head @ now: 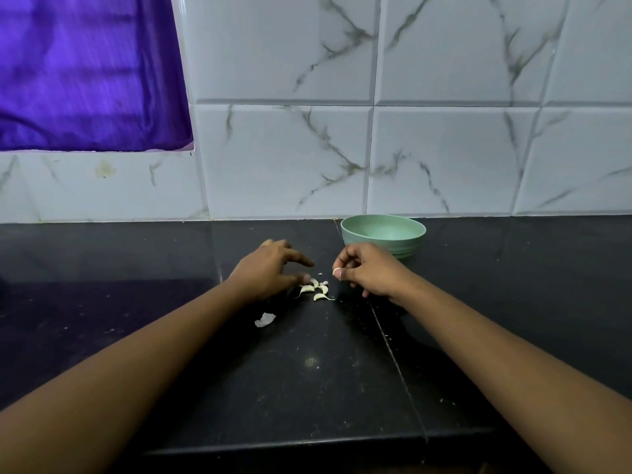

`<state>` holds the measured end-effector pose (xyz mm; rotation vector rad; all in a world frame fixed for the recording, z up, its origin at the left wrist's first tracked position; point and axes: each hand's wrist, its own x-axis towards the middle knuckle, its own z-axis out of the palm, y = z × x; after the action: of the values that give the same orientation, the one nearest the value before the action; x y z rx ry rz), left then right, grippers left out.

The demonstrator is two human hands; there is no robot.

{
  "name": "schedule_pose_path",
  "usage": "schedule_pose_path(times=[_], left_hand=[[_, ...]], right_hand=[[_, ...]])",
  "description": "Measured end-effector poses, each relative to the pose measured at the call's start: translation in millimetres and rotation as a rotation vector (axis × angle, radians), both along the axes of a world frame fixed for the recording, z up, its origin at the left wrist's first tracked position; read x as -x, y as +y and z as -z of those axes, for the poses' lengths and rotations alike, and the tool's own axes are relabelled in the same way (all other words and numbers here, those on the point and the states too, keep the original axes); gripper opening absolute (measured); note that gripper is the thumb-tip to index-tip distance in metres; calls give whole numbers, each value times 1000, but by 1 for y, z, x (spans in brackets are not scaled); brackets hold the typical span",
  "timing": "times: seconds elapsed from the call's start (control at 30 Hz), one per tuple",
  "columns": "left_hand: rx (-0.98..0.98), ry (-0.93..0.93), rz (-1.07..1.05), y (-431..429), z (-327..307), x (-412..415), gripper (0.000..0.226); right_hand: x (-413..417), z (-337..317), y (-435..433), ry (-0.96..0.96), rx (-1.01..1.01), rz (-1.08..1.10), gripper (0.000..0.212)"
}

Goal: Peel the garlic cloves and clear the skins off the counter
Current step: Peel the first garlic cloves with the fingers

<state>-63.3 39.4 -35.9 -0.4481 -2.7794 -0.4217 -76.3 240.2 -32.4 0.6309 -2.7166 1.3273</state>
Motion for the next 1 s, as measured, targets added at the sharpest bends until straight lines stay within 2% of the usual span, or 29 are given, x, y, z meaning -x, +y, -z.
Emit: schedule_pose_path(times=[0.1,0.27,0.4,0.57,0.73,0.83,1.0], left_hand=[[66,-8,16,5,0,2,21],[19,79,5,6,3,3,18],[-157,94,-27,8,1,2,17],[-393,120,-43,12,-5,-7,11],[-472,85,-20,16,-6,-13,13],[-568,25,6,16,-6,-15,10],[-584,-57,25,15,-5,-16,13]], right_hand=[[0,-1,0,15,2,14,4],[-1,-2,-2,39,7,26,7],[-3,0,-6,36,94,-23,10],[-4,0,-9,-74,279,-107,13],[-5,1,-12,-86,426,-76,15],[-4,0,-12,-85,466,-60,16],[-5,0,-12,-113,473,-73,17]])
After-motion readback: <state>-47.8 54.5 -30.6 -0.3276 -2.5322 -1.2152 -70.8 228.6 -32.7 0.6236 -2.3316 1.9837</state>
